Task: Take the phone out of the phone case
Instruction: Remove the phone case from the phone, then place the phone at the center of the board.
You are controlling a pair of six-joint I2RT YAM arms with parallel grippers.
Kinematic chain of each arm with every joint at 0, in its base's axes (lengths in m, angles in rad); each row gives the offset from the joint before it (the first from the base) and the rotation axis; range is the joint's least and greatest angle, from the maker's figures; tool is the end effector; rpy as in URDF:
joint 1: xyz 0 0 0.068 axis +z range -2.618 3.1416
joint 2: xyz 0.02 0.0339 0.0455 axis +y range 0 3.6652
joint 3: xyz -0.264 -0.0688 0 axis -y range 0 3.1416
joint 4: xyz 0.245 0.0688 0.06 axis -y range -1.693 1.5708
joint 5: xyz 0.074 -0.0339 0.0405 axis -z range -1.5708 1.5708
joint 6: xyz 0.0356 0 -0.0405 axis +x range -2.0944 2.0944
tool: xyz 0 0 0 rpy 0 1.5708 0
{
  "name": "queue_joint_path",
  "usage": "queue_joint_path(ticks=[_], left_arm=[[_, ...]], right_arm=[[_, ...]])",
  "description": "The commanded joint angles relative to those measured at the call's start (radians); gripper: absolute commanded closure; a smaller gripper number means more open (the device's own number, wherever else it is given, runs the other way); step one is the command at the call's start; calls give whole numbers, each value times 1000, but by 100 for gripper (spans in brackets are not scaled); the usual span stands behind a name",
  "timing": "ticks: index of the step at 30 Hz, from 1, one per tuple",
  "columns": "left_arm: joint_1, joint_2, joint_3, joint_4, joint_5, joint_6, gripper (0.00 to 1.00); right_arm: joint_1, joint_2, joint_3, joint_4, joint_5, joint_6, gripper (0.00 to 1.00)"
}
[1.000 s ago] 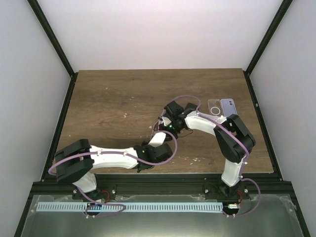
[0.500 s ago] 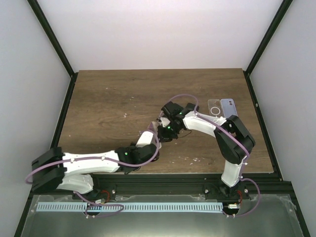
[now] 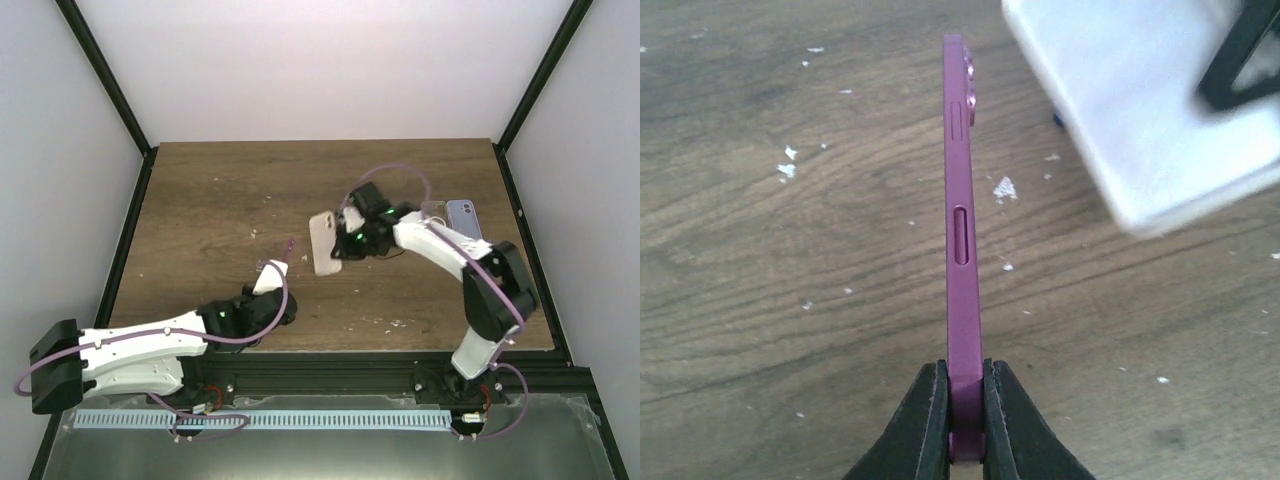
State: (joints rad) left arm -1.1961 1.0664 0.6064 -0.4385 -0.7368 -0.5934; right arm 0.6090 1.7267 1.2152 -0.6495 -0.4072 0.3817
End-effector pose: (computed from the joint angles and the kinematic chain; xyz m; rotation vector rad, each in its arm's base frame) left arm 0.0959 -0.1784 0.2111 0.3646 2.1591 -0.0673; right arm 0.2762 0.2098 0.2088 -0.4472 2.8335 0.8037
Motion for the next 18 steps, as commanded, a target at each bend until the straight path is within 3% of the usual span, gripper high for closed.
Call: queue_joint_path(ticks=[1, 5, 10, 18], left_arm=[[87, -49, -16, 96, 16, 173, 100], [182, 6, -25, 228, 33, 350, 100], [280, 172, 16, 423, 92, 551, 100], [316, 475, 174, 583, 106, 785, 100]], right_arm=[[-196, -161, 44, 63, -143, -132, 99], [-350, -377, -157, 233, -109, -203, 99], [-551, -668, -461, 511, -240, -257, 99], [-621, -698, -507, 563, -312, -310, 99]])
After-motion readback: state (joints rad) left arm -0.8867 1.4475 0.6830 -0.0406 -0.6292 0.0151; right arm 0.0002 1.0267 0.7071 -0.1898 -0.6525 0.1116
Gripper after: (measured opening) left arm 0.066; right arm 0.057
